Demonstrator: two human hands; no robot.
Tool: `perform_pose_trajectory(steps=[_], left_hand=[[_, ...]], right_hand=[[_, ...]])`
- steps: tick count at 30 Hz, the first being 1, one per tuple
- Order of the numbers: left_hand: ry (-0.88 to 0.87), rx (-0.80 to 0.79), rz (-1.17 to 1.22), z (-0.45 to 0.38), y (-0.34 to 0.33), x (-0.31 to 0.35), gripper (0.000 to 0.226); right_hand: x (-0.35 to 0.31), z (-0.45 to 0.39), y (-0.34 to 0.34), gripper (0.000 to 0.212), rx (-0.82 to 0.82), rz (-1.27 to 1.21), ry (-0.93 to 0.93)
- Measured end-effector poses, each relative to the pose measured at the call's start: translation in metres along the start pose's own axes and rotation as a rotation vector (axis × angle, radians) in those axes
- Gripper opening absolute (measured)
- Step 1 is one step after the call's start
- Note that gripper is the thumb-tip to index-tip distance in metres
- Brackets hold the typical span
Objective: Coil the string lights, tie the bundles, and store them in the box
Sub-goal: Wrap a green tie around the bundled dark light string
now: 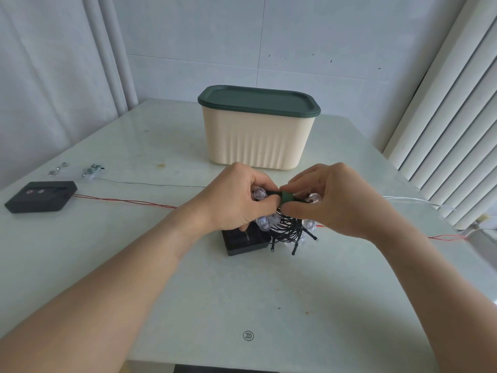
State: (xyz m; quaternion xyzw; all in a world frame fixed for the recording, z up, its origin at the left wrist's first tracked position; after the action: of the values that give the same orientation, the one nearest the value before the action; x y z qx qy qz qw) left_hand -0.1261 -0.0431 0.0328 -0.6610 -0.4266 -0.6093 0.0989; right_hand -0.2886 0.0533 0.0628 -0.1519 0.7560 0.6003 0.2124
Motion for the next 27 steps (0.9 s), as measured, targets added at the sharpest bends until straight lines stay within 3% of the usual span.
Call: perform_pose_trajectory(steps=[2, 6, 10, 14, 24, 27], left_hand=[[0.01, 0.001, 0.007, -0.001, -0.001, 0.0, 0.009], [0.017, -0.016, 0.029, -0.002, -0.004, -0.001, 0.009], [0.024, -0.003, 0.029, -0.002, -0.002, -0.002, 0.005], [0.023, 0.027, 0.013, -0.004, -0.003, -0.004, 0.006], [0.025, 0.028, 0.029, -0.005, -0.005, -0.003, 0.007], [0.036, 0.004, 0.021, -0.004, -0.006, 0.0, 0.005]], right_hand=[[0.001, -0.001, 0.001, 0.024, 0.001, 0.064, 0.027], [0.001, -0.001, 0.0, 0.013, 0.006, 0.184, 0.089], [0.005, -0.006, -0.005, 0.012, -0.093, 0.235, 0.119], [0.013, -0.009, -0.004, 0.005, -0.139, 0.129, 0.064], [0.016, -0.011, -0.013, 0.01, -0.222, -0.138, -0.171], [0.016, -0.011, -0.013, 0.023, -0.236, -0.184, -0.205]])
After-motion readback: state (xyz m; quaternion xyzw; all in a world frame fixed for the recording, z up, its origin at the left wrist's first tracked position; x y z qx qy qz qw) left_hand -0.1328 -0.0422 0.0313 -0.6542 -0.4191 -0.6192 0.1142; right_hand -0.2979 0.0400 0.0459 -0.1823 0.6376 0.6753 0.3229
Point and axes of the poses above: each hand's wrist, its own z-axis away from the middle knuckle, its own y-axis out of the back of the hand, x = y × z, the point moved 1 cm from there along -z, towards the middle knuckle, and after that the axes turned 10 degrees about z, right-handed, at the moved point
